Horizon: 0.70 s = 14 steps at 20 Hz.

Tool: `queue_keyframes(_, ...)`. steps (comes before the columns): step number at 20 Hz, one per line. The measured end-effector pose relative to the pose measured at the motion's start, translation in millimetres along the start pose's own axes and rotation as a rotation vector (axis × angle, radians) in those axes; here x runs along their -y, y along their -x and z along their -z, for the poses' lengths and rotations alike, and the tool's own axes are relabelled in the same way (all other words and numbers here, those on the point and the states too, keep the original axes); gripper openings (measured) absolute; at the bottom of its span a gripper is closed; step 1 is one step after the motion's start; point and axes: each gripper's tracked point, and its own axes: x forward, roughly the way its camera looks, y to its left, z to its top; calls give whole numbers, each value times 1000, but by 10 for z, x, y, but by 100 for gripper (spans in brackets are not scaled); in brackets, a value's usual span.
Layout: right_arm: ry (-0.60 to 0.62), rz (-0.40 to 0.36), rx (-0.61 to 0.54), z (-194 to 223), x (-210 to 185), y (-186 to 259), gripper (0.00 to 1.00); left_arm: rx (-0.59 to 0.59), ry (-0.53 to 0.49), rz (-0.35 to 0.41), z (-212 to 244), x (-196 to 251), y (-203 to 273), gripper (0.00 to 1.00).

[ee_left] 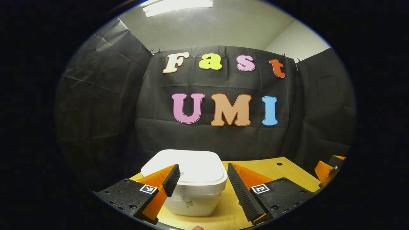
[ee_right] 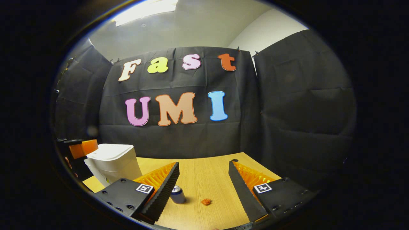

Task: Press the lid of the desktop garbage bin to open it, pick up the crumpled paper on the desktop and throw it into the bin, then pick up the pop can on the desktop and drop it into the bin, and finally close the garbage bin lid.

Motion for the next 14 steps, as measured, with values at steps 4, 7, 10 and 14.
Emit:
queue_keyframes(4,-3,5,7,-13,34,13,98,6,-9,0,-27,10,26,90)
queue_keyframes(7,-7,3,9,-16,45,41,98,0,-5,2,-2,36,38,88)
queue_keyframes(10,-12,2,7,-17,70,41,98,-16,-1,-1,30,59,61,84)
queue_keyframes(14,-18,2,5,-23,117,81,98,-7,0,-23,-19,23,46,77)
